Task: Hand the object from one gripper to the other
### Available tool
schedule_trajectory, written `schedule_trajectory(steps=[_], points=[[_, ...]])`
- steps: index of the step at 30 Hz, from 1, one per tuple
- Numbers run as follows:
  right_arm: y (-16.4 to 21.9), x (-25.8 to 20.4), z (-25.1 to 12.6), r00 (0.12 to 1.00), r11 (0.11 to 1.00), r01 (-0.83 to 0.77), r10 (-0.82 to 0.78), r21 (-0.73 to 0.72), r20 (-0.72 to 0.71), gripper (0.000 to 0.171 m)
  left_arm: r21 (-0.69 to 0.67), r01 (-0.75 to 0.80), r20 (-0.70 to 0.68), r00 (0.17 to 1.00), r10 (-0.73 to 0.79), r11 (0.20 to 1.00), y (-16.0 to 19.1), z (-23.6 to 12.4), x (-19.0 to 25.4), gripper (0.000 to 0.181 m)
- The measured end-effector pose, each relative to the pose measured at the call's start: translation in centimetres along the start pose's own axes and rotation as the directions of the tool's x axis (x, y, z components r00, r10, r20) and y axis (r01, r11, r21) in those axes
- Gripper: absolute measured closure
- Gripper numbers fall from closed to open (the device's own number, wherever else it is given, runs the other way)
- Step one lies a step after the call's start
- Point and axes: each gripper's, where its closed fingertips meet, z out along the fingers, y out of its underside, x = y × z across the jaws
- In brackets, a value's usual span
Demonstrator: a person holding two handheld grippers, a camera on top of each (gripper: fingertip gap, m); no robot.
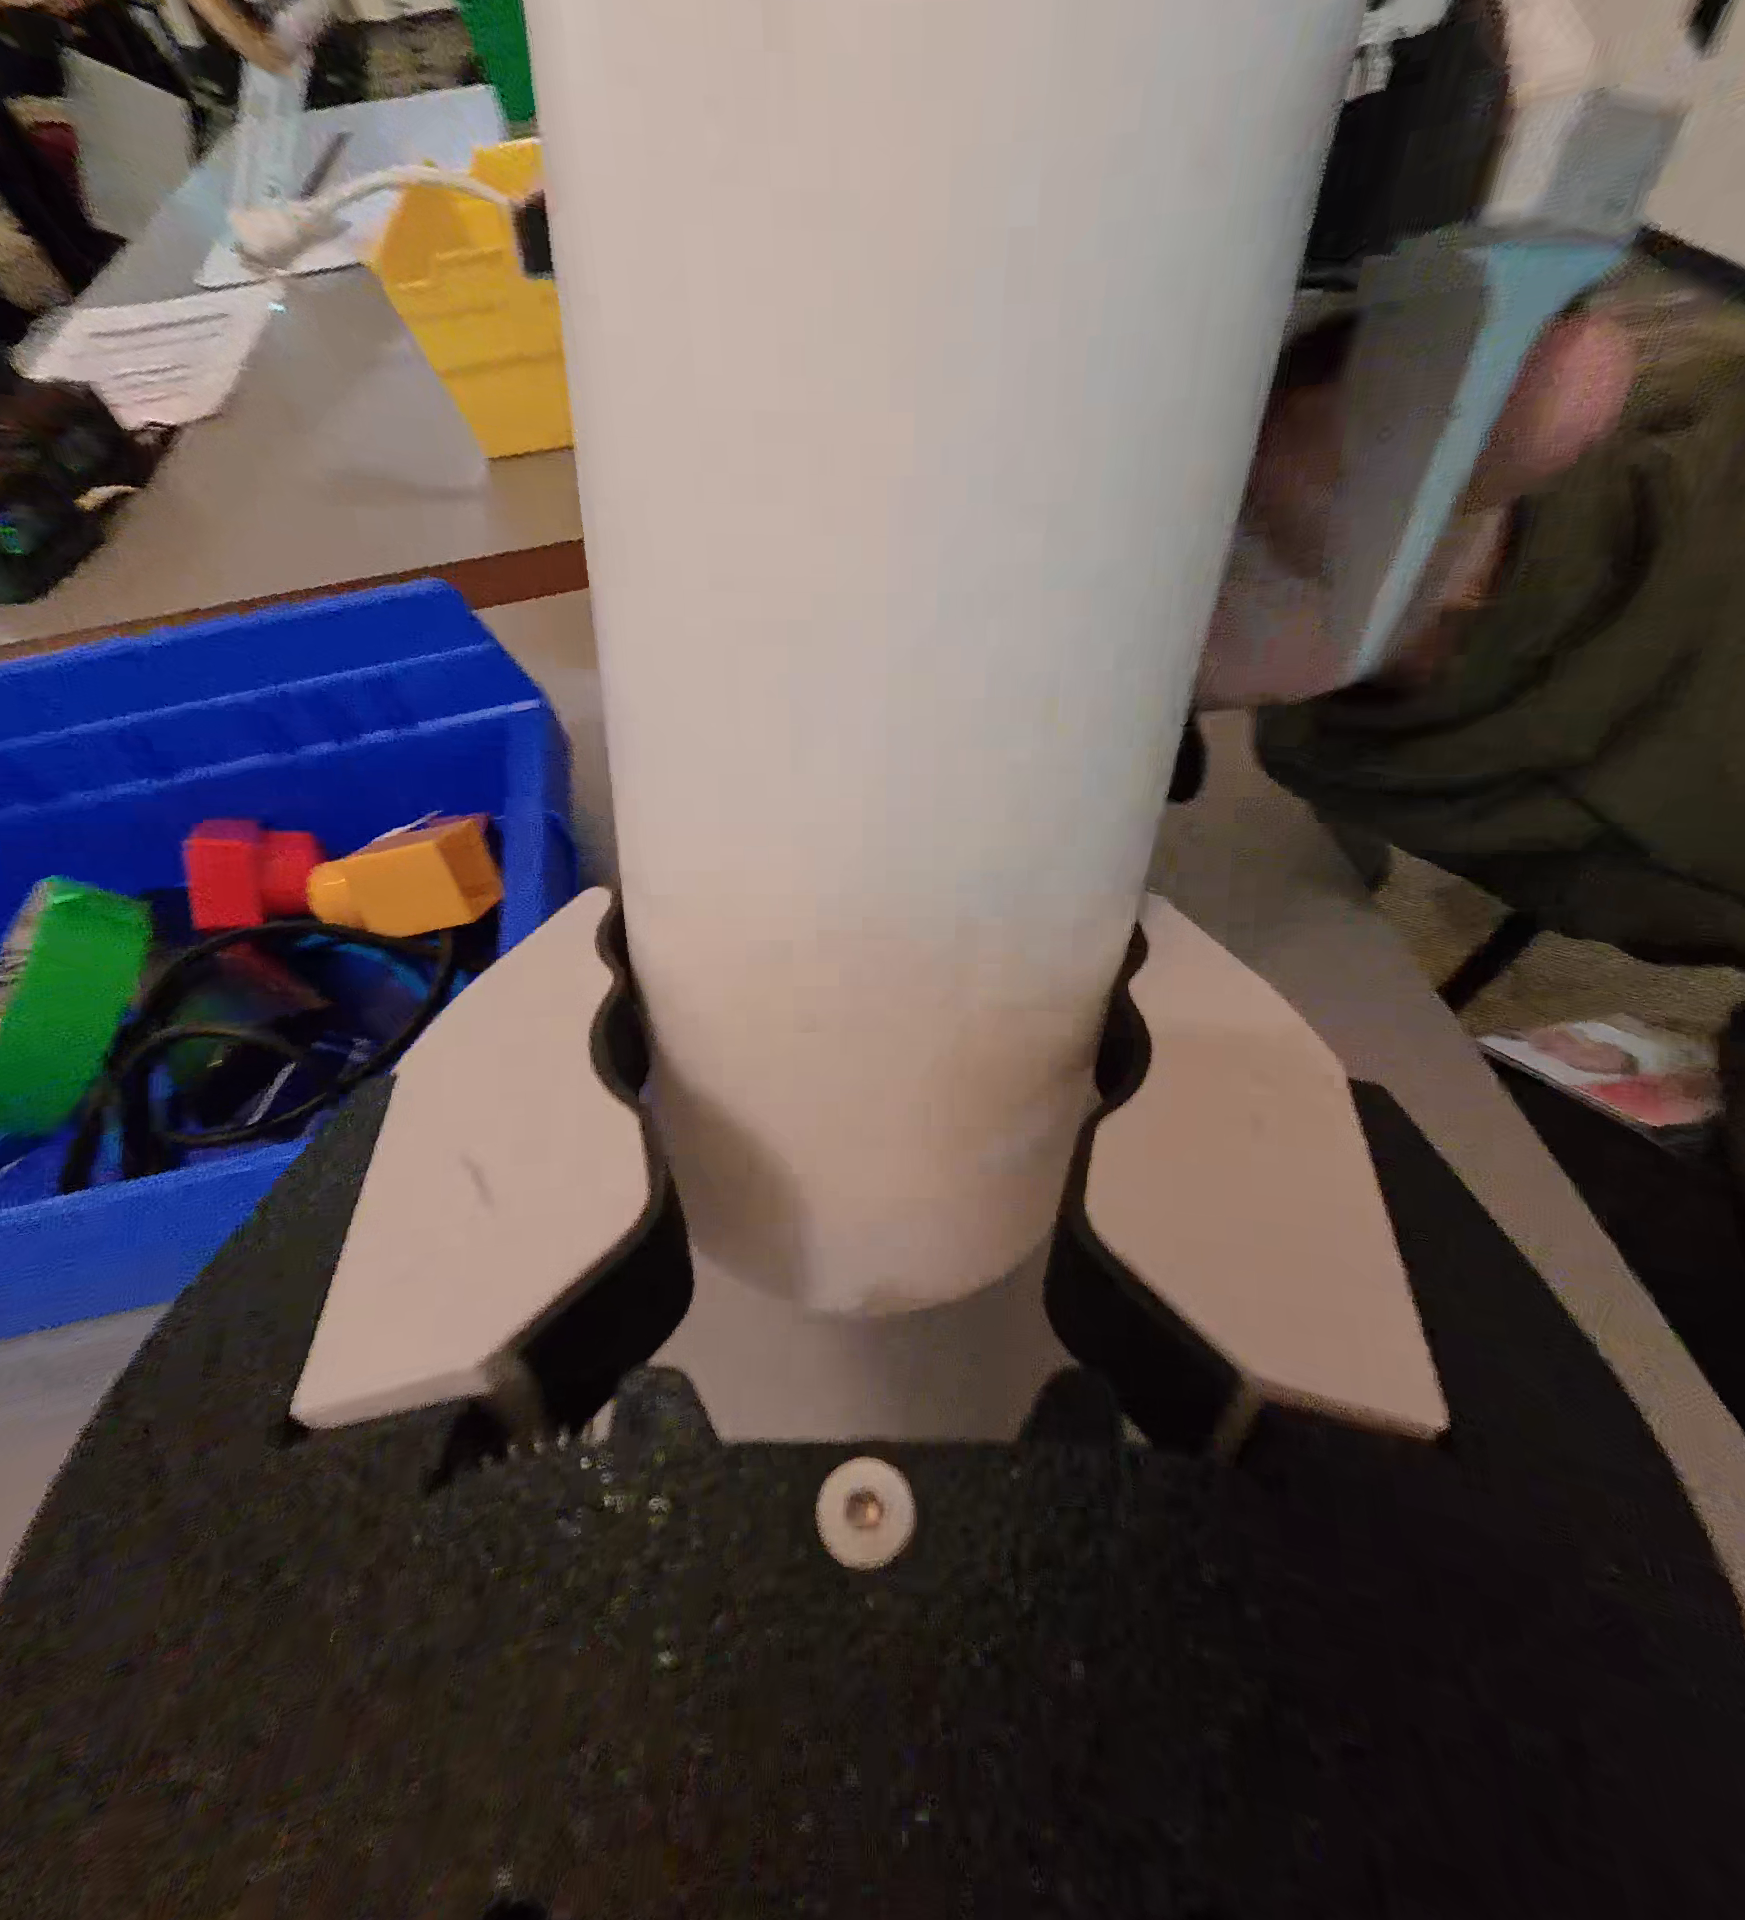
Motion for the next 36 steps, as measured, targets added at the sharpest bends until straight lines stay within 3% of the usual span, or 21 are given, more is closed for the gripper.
schedule_trajectory(steps=[4, 7, 9, 12, 15, 18, 21, 24, 29, 30, 32, 34, 36], points=[[0.7, 2.0, 0.6, 0.983, 0.999, 0.019, -0.027, -0.047, -0.179, 0.051, -0.060, -0.103, 0.288, 0.950, 0.116, 0.993, -0.5, 0.1, -3.2, 0.095], [-0.2, 3.0, 0.3, 0.959, 1.000, 0.018, -0.017, 0.004, -0.282, 0.050, -0.115, -0.222, 0.440, 0.863, 0.250, 0.968, -1.4, 0.4, -4.2, 0.095], [-0.9, 3.7, -0.3, 0.935, 0.999, 0.023, -0.005, 0.046, -0.354, 0.066, -0.129, -0.254, 0.481, 0.829, 0.285, 0.959, -1.7, 0.9, -4.2, 0.095], [-1.4, 3.5, -0.5, 0.949, 0.997, 0.030, -0.007, 0.066, -0.317, 0.070, -0.109, -0.273, 0.511, 0.810, 0.289, 0.956, -2.3, 1.0, -4.2, 0.095], [-1.5, 2.5, -0.6, 0.988, 0.999, -0.020, 0.027, 0.045, -0.155, 0.070, -0.042, -0.242, 0.375, 0.895, 0.240, 0.969, -2.3, 1.0, -2.4, 0.093], [-2.2, 0.0, -1.0, 0.993, 0.994, -0.089, 0.083, 0.070, 0.082, 0.071, 0.108, -0.045, 0.110, 0.993, 0.033, 0.993, -3.1, 0.1, 0.2, 0.078], [-1.8, -2.4, -1.3, 0.959, 0.993, -0.111, 0.095, 0.046, 0.266, 0.070, 0.111, 0.130, -0.217, 0.971, -0.104, 0.985, -2.9, -0.6, 3.7, 0.076], [-0.7, -4.1, -0.9, 0.933, 0.996, -0.088, 0.083, -0.002, 0.350, 0.070, 0.030, 0.117, -0.346, 0.933, -0.099, 0.993, -1.3, -0.1, 5.9, 0.075], [-0.2, -4.5, -0.4, 0.934, 0.998, -0.063, 0.064, -0.014, 0.353, 0.070, -0.038, 0.059, -0.369, 0.927, -0.069, 0.998, 0.2, 1.5, 6.6, 0.079], [-0.3, -4.2, -0.4, 0.940, 0.998, -0.067, 0.066, -0.010, 0.334, 0.072, -0.033, 0.053, -0.345, 0.937, -0.061, 0.998, 0.1, 1.7, 6.3, 0.079], [-0.5, -1.9, -0.4, 0.984, 0.999, -0.044, 0.039, 0.023, 0.176, 0.085, -0.022, 0.037, -0.172, 0.984, -0.040, 0.999, -0.1, 1.8, 3.7, 0.079], [-0.3, 0.3, -0.4, 1.000, 1.000, 0.001, -0.001, 0.010, 0.015, 0.086, -0.035, 0.018, 0.044, 0.999, -0.017, 0.999, -0.1, 1.5, 0.6, 0.080], [0.4, 1.3, 0.0, 0.998, 0.998, -0.020, 0.017, -0.052, -0.065, 0.057, -0.060, 0.008, 0.281, 0.960, 0.009, 0.998, -0.3, 0.5, -2.6, 0.080]])
